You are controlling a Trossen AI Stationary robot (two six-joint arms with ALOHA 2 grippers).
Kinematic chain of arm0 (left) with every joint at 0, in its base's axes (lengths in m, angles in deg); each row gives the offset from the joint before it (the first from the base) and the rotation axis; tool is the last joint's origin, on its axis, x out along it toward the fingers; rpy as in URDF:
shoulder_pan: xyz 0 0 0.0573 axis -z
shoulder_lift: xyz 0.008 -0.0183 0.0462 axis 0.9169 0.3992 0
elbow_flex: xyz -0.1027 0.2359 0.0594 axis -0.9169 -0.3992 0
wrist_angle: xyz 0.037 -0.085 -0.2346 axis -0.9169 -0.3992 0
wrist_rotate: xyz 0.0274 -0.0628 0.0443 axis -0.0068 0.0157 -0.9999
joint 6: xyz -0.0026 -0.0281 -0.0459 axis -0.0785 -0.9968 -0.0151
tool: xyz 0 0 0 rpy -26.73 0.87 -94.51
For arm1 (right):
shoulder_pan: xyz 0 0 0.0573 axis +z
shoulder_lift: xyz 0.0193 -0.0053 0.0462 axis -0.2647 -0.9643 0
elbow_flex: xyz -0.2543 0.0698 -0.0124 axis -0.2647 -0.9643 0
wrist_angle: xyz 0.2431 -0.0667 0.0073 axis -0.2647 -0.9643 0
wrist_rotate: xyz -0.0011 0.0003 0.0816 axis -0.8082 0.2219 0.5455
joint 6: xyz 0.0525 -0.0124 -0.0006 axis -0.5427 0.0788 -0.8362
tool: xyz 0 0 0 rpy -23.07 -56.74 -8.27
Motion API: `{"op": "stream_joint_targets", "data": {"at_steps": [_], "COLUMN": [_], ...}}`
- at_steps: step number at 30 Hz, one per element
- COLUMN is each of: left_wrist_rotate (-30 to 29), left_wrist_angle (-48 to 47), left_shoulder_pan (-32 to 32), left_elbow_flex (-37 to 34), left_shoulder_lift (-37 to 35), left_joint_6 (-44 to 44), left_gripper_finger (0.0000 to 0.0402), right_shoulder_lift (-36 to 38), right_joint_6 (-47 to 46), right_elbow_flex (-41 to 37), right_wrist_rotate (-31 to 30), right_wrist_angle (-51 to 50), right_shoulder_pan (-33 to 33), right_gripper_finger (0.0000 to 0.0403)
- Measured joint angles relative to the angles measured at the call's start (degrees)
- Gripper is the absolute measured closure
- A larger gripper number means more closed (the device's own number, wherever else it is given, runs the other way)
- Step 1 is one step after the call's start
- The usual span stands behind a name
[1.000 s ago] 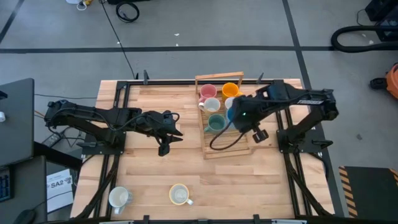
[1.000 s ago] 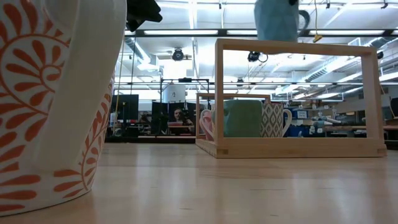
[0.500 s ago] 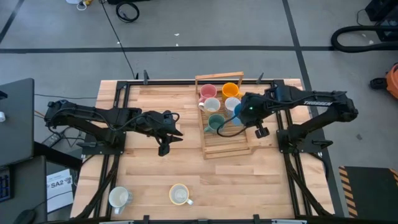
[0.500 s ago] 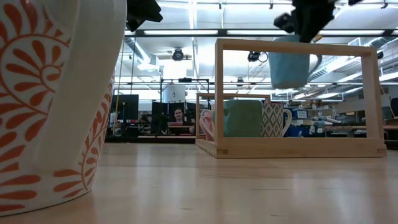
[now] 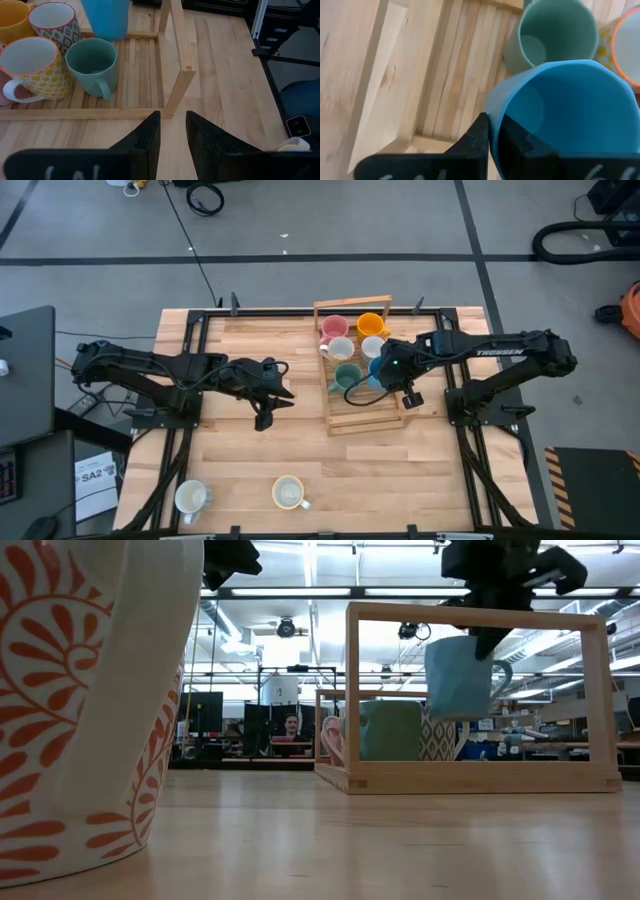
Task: Place coffee mugs
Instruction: Put the blue mug on the shelf
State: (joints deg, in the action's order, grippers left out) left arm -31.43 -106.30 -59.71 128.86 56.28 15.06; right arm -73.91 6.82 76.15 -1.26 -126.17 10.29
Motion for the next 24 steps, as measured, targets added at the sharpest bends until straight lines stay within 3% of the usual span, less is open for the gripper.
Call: {"op": "stream_joint_targets", "data": {"at_steps": [24], "left_wrist_rotate": [0.0], "left_wrist_angle": [0.04], "left_shoulder_pan": [0.0], "left_elbow_flex": [0.0], "left_shoulder_lift": [0.0], "left_joint_6": [0.48], "left_gripper_finger": [0.0303], "right_shoulder_lift": [-0.04], "right_joint_6": [0.23], "right_elbow_flex": [-13.11], "right_wrist_rotate": [0.58], "right_wrist_angle": [14.53], "right_shoulder_pan": [-5.73], "right_gripper_finger": [0.0372]}}
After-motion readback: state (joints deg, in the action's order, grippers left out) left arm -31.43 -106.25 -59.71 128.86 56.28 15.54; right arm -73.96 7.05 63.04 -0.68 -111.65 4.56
